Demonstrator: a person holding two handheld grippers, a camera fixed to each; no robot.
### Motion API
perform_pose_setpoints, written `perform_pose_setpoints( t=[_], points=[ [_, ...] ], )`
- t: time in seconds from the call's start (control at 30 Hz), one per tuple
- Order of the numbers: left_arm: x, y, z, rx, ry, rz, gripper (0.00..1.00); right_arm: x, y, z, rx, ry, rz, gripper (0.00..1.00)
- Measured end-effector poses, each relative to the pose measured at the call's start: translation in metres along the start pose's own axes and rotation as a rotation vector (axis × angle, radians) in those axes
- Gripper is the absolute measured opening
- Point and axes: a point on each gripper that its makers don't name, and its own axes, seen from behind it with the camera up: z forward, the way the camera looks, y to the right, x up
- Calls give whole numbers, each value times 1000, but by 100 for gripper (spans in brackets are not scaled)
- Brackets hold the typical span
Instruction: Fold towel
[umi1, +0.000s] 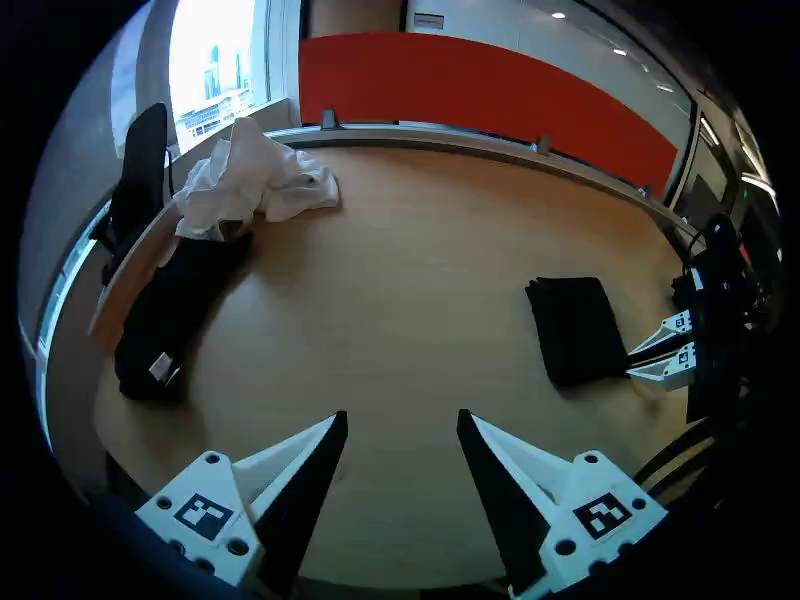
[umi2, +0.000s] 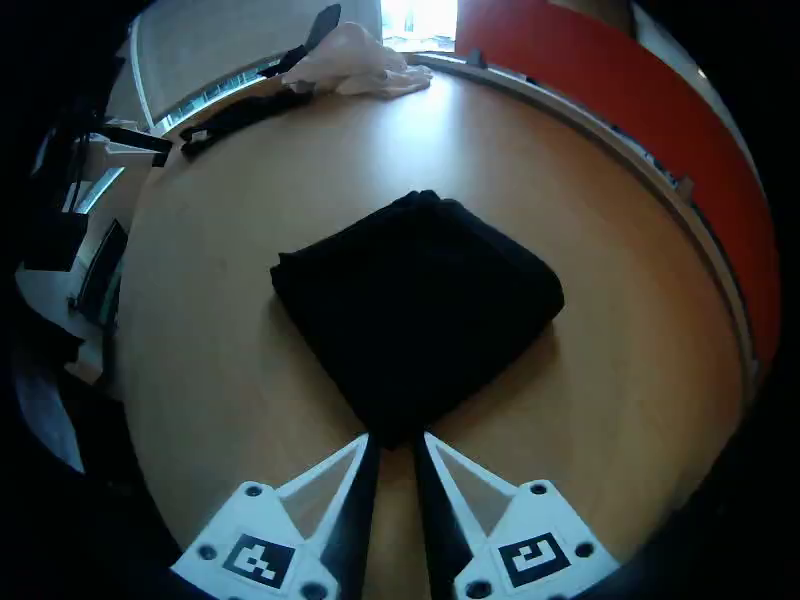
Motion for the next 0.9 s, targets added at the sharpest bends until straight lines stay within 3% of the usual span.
perform_pose_setpoints(
  t=[0.23, 0.6, 0.9],
  points=[
    [0, -1, 0, 1, 0, -2, 81, 1, -1, -1, 2, 4, 4, 6],
    [-4, -2, 2, 1, -8, -5, 81, 21, 2, -16, 0, 39, -2, 5],
    [-2, 0, 4, -9, 1, 0, 81, 64, 14, -39, -20, 94, -51, 5]
  ],
)
